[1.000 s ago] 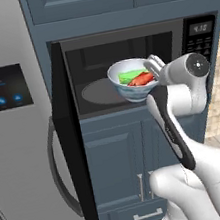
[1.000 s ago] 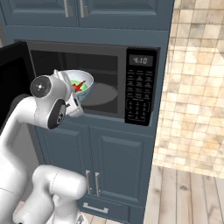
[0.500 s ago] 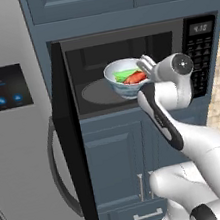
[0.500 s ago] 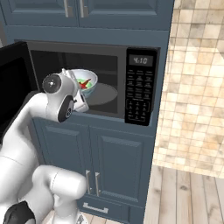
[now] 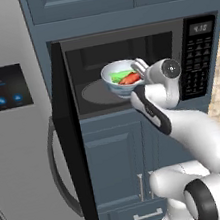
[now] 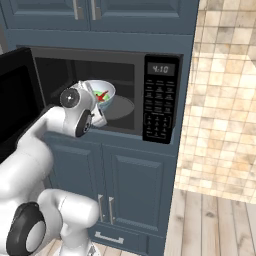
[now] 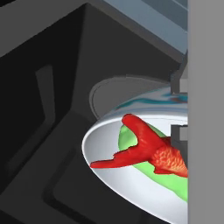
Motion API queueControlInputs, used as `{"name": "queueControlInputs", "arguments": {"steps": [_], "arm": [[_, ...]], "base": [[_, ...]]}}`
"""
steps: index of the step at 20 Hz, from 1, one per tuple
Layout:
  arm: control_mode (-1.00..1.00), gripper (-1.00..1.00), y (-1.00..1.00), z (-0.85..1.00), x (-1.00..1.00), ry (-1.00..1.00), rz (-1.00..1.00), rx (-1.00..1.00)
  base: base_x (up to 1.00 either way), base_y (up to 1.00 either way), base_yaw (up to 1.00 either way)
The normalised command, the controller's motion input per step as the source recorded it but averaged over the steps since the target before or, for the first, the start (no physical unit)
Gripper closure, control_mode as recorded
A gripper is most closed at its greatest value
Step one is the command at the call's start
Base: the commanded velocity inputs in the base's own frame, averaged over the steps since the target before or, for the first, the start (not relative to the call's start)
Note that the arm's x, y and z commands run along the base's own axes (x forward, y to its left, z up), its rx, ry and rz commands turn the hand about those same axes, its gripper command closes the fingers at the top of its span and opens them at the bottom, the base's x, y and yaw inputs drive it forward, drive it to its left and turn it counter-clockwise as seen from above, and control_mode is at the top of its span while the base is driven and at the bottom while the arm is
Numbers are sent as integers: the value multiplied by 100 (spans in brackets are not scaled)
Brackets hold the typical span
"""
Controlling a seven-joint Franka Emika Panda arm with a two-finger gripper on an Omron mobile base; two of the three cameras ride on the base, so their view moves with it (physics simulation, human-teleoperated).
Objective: Place the bowl containing the corn and fish in the microwave. Close the microwave door and press the start button to microwave the meal.
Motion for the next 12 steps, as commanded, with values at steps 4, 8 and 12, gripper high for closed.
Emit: {"name": "queueControlInputs", "arguments": {"steps": [4, 8, 12], "arm": [[-100, 100, 0, -10, 47, -1, 0, 0], [-100, 100, 0, -26, 39, 0, 0, 0], [-100, 100, 0, -20, 38, 0, 0, 0]], "base": [[0, 0, 0], [0, 0, 0], [0, 0, 0]]}}
